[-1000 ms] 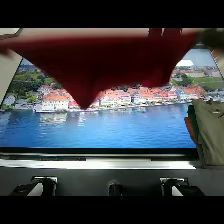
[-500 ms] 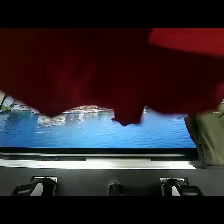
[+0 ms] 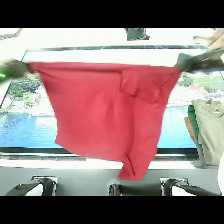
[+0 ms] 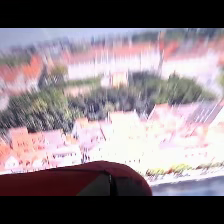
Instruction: Fold the shirts.
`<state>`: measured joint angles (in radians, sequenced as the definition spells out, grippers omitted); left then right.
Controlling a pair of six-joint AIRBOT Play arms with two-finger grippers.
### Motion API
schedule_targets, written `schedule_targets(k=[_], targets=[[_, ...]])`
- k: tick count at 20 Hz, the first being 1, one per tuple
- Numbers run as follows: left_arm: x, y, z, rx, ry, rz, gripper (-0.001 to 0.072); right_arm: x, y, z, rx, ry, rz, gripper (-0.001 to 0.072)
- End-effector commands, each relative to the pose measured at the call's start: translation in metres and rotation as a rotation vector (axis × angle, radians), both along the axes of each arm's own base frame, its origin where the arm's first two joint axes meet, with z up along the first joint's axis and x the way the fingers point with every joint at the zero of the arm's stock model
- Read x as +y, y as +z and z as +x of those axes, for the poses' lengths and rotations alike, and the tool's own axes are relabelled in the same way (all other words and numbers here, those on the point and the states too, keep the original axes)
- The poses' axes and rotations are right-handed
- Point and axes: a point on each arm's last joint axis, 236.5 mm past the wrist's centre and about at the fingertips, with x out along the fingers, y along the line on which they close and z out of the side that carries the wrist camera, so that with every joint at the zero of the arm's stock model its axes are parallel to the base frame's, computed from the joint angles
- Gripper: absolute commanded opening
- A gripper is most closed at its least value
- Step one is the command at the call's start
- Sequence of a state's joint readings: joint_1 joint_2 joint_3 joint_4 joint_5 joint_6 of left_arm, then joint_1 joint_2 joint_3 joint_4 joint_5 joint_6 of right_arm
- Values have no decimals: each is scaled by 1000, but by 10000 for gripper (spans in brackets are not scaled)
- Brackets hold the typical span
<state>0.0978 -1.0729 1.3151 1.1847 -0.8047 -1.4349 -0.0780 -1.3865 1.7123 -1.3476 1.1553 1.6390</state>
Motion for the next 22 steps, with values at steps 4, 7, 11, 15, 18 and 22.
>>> schedule_targets(k=[4, 7, 11, 15, 18, 22], targets=[[-25, -211, 51, 371, -37, -32, 33, 38, -165, 45, 341, -91, 314, 41], [-37, -240, 44, 466, -51, -100, 34, 37, -177, 50, 347, -100, 315, 41], [-38, -222, 33, 529, -100, -115, 512, 34, -159, 41, 345, -72, 301, 414], [21, -205, -21, 773, -93, -139, 597, -29, -149, -48, 598, 6, 139, 561], [59, -235, -93, 1007, -11, -268, 591, -44, -159, -121, 855, 9, 206, 531], [77, -283, -157, 1109, 22, -364, 458, -20, -186, -157, 863, 20, 235, 531]])
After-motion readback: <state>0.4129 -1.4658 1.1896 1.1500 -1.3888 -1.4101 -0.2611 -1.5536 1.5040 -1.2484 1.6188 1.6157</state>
